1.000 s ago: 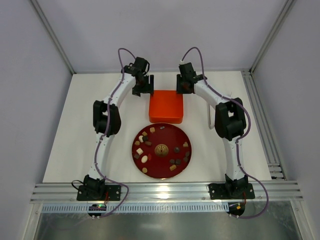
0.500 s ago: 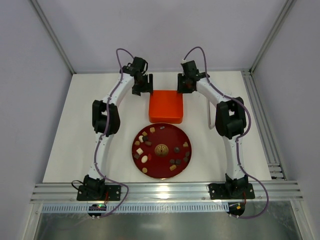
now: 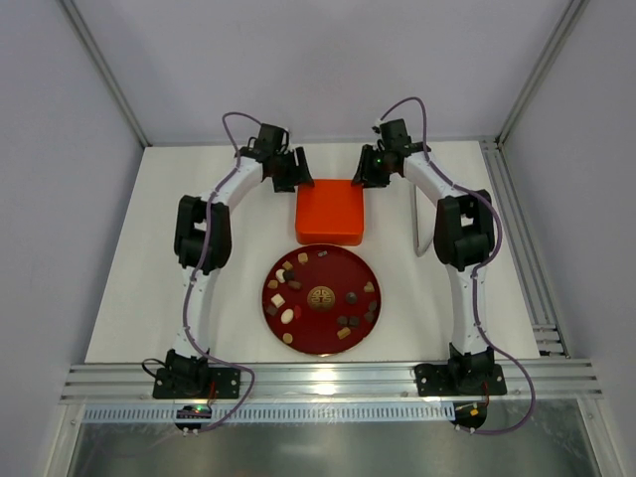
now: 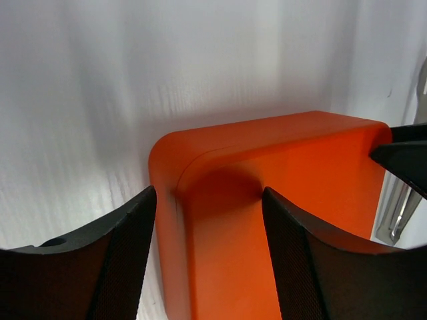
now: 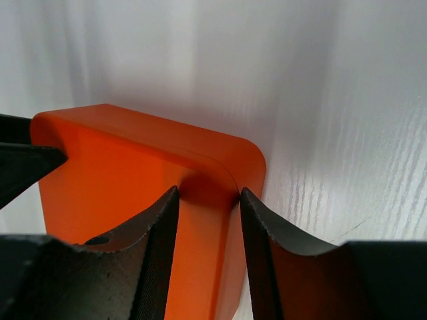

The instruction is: Pack the chocolate

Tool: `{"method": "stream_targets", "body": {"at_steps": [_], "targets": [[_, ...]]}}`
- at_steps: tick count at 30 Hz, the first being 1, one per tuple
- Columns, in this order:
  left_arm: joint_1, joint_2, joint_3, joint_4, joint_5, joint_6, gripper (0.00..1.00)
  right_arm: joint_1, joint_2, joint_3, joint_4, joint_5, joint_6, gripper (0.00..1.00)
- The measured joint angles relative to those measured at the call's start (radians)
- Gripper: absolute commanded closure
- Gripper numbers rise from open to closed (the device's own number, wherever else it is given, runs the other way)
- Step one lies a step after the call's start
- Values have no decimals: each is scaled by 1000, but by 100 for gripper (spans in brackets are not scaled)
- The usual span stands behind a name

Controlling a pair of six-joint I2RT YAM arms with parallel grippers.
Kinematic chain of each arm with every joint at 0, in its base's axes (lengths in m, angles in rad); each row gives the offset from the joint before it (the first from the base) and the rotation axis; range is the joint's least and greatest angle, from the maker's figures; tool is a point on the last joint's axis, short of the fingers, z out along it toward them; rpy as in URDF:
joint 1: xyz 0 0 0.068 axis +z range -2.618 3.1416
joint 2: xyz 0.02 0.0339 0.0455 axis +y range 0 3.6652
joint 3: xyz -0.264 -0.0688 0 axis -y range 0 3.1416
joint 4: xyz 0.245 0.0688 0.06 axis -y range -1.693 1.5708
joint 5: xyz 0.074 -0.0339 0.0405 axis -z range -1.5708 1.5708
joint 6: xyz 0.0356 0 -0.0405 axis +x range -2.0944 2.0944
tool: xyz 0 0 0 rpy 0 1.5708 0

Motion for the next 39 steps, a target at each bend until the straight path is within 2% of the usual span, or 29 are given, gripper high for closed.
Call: {"method": "stream_targets", "body": {"at_steps": [10,17,23,26,28,31,33,36,39], "targets": [[31,-59,-192,241,76,-97,51,-45,25,-25,72,-153,63,56],[60,-65,-235,333,95,-140,58,-49,75,31,89,-202,78,56],[68,-65,-240,354,108,-157,57,-44,100,62,114,-235,103,56],[74,-65,-240,355,115,-158,52,-39,98,62,138,-232,109,56],[80,-66,-240,350,115,-154,45,-38,89,61,149,-217,110,53],[90,-76,-240,321,108,-149,39,-38,31,33,172,-180,110,51],[97,-100,-240,293,99,-146,37,-39,-44,-19,202,-151,109,45],[105,-191,-275,261,79,-138,35,-39,-231,-151,257,-105,104,39],[106,-352,-354,246,56,-121,33,-40,-441,-290,308,-60,89,36]]}}
